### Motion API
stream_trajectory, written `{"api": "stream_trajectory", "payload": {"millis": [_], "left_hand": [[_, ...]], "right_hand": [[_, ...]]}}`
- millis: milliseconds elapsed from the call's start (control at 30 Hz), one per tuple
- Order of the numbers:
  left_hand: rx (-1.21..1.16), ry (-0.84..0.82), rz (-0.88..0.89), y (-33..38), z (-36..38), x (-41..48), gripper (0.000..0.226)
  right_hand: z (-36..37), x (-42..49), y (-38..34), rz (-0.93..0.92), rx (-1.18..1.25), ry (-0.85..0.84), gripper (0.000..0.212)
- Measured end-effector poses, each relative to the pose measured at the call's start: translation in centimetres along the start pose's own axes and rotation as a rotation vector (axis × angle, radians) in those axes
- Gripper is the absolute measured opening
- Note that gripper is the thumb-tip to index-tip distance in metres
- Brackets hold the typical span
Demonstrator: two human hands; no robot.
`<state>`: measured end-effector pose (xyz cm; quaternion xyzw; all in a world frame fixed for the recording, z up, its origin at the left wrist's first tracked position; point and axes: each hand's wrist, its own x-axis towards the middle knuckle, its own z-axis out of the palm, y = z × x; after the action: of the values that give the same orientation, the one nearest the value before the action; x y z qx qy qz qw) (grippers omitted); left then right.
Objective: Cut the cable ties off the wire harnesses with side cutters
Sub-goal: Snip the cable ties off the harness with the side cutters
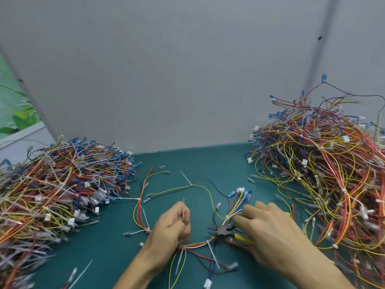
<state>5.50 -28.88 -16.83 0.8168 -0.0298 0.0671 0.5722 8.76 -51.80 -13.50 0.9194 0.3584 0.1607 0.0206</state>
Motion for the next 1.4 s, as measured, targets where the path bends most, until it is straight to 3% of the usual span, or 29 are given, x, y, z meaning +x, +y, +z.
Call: {"api": "stream_trajectory", "payload": {"millis": [67, 133, 300, 433, 533, 733, 1400], "left_hand": [[0.336, -0.094, 0.153, -0.7, -0.4, -0.4, 0.016], [0.469, -0.153, 0.213, -1.0, -0.3, -0.7, 0.020], [0.449, -0.077, 0.203, -1.1, 0.3, -0.2, 0.032], [0.428, -0.040, 0.240, -1.0, 1.2, 0.0, 0.010], [0.319, -0.030, 0.147, -1.0, 0.9, 0.3, 0.011], [0.236, -0.068, 0.063, -1.3, 0.1, 0.8, 0.016], [0.230, -0.102, 0.077, -1.5, 0.1, 0.8, 0.016]], "right_hand": [[0.5, -0.3, 0.1, -0.024, -0.005, 0.031, 0.038], [0.9, -0.6, 0.4, -0.027, -0.022, 0.051, 0.038], [1.7, -0.7, 0.4, -0.034, -0.028, 0.091, 0.036], [2.4, -0.9, 0.2, -0.046, -0.029, 0.129, 0.033], [2.7, -0.7, 0.0, -0.050, -0.035, 0.150, 0.032], [2.8, -0.6, -0.2, -0.056, -0.038, 0.170, 0.031], [2.9, -0.4, -0.6, -0.029, -0.011, 0.141, 0.032]]}}
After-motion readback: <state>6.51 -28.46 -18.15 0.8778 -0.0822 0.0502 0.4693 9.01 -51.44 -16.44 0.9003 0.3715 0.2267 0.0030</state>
